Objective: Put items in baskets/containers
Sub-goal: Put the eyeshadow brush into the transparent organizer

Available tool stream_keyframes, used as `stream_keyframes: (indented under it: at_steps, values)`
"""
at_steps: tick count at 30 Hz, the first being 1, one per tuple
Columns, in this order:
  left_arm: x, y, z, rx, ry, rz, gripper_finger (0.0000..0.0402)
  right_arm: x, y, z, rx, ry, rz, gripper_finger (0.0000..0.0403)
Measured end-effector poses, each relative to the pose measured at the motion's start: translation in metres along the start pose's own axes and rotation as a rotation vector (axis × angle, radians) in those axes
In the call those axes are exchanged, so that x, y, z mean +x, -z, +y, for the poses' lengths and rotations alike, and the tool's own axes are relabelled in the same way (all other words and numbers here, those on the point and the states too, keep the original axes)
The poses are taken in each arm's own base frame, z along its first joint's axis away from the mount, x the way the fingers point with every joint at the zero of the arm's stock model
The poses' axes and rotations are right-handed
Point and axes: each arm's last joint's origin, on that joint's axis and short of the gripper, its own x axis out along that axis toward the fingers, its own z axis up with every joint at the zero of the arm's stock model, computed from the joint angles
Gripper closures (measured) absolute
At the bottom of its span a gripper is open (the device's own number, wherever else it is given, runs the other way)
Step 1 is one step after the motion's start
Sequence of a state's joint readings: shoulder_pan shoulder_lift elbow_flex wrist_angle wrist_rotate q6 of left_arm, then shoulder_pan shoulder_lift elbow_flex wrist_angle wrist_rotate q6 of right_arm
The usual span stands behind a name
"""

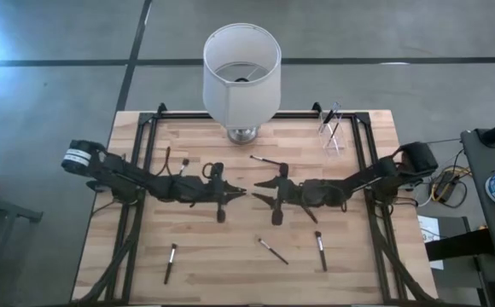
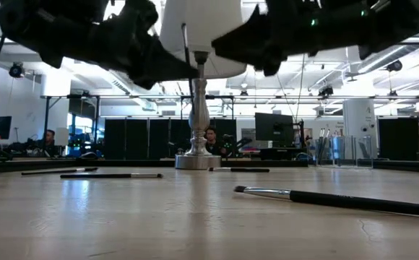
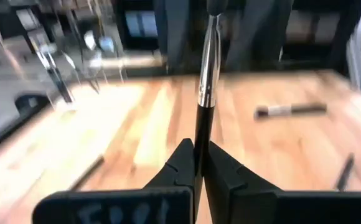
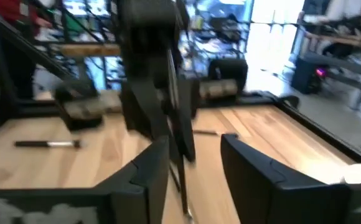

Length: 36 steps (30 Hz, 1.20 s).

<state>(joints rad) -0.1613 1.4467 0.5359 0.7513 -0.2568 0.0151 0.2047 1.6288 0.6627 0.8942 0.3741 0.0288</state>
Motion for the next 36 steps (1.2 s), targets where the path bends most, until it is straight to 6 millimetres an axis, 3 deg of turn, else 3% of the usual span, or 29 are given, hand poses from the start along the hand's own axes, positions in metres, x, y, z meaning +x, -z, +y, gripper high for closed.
stream_keyframes:
  at_steps: [11,24,32,36]
  values:
    - [0.006,-0.002,-0.002,-0.017,0.002,0.035,0.0391,0.023,-0.006,0.009,-0.038,-0.053,-0.020,0.0257]
    - [0.006,-0.001,-0.002,-0.017,0.004,0.042,0.0391,0.038,-0.016,0.008,-0.029,-0.012,0.035,0.0317]
    - [0.006,-0.001,-0.002,-0.016,0.005,0.042,0.0391,0.048,-0.019,0.010,-0.047,-0.008,0.056,0.0313]
    - [0.006,-0.001,-0.002,-0.016,0.004,0.043,0.0391,0.049,-0.018,0.009,-0.055,-0.004,0.057,0.0352]
